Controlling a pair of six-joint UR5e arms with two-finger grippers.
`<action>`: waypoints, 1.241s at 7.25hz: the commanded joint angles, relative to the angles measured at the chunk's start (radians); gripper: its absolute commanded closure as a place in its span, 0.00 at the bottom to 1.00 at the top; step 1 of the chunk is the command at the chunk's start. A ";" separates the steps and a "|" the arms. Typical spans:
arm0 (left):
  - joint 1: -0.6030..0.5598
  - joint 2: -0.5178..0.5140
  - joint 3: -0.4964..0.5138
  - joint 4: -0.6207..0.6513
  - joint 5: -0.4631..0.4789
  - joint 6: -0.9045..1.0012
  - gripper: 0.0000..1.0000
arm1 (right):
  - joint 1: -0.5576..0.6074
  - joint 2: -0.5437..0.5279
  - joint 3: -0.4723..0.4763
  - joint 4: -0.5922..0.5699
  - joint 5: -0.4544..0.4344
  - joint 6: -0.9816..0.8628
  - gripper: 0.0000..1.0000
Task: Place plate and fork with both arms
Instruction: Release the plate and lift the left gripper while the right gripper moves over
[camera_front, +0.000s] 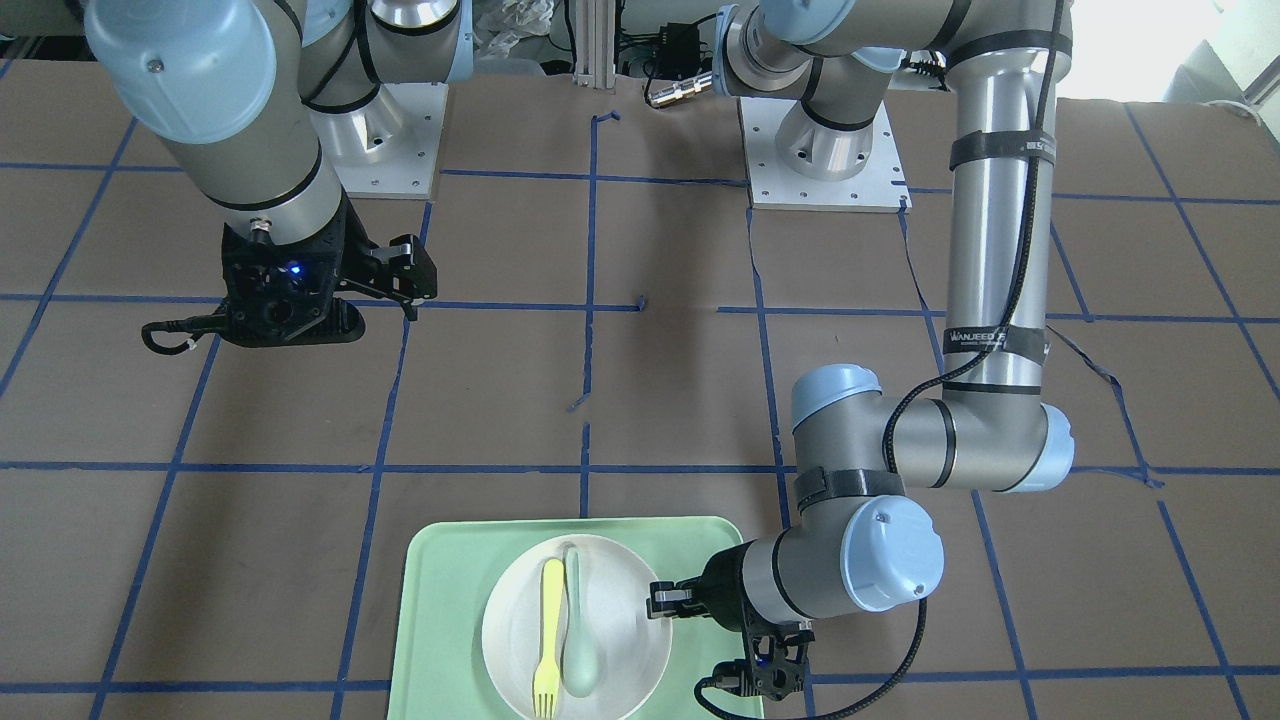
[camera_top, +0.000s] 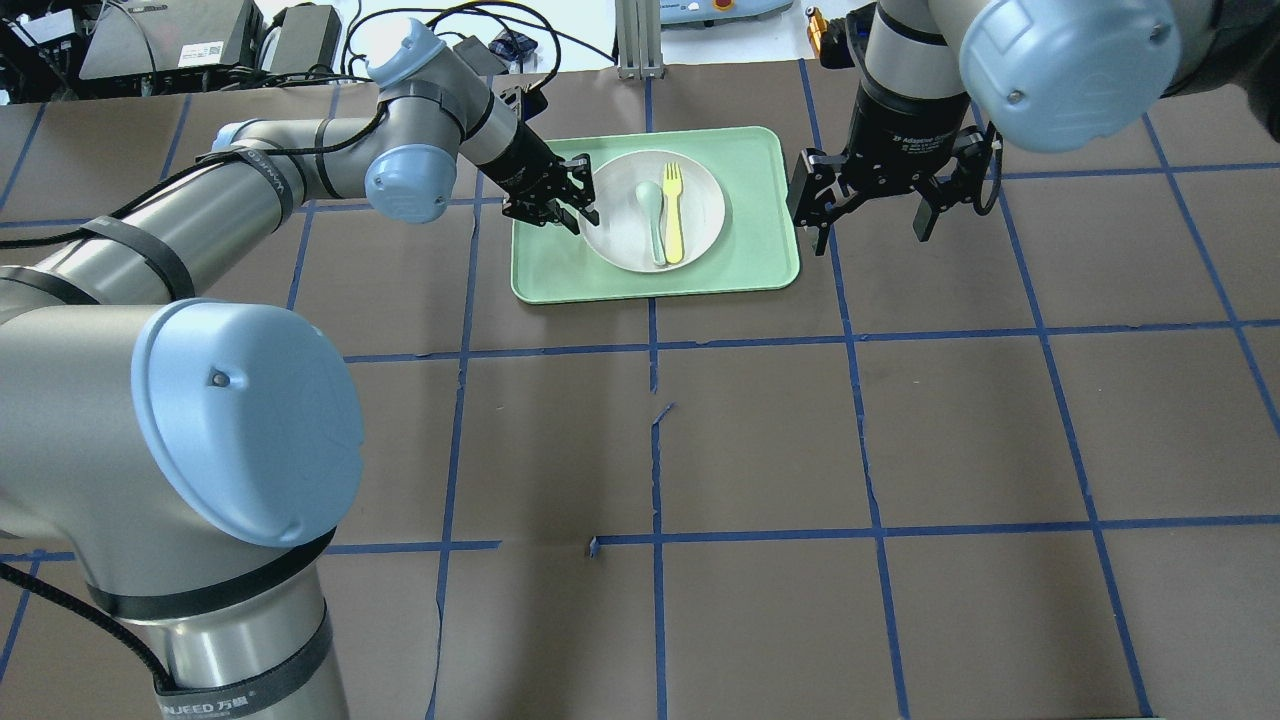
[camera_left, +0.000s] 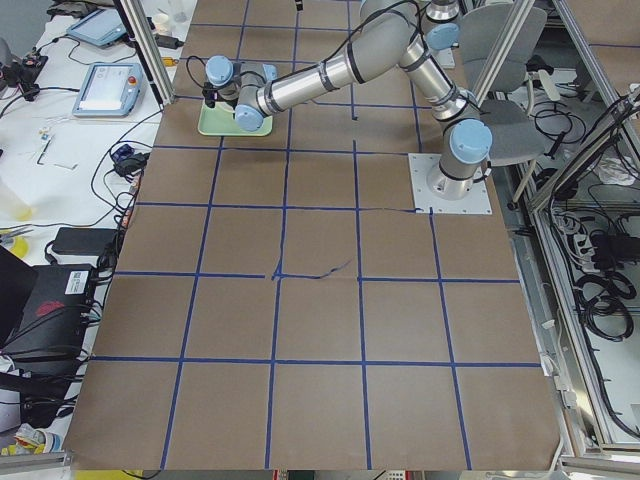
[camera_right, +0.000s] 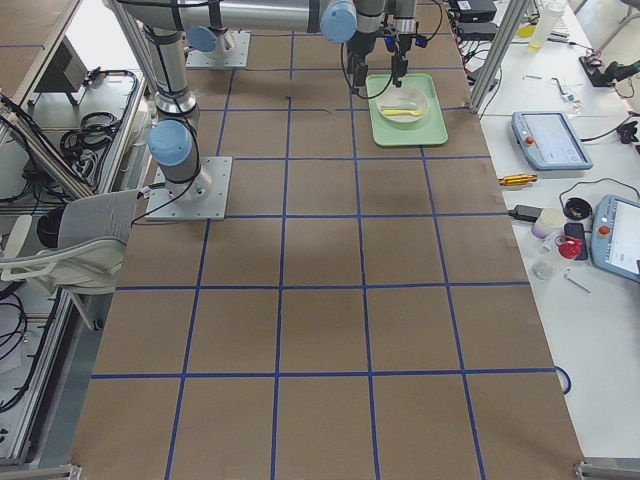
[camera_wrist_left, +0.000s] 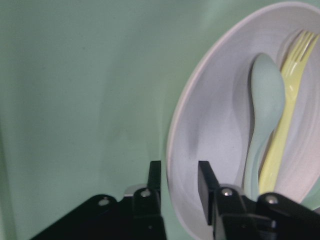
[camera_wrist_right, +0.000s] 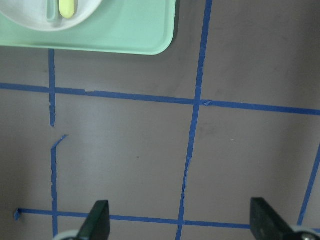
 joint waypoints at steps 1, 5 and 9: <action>0.024 0.120 -0.013 -0.166 0.191 0.020 0.00 | 0.002 0.097 -0.013 -0.175 0.000 0.021 0.00; 0.079 0.337 -0.105 -0.389 0.446 0.170 0.00 | 0.069 0.332 -0.152 -0.412 0.012 0.079 0.36; 0.084 0.376 -0.176 -0.376 0.446 0.170 0.00 | 0.123 0.500 -0.252 -0.494 0.012 0.196 0.39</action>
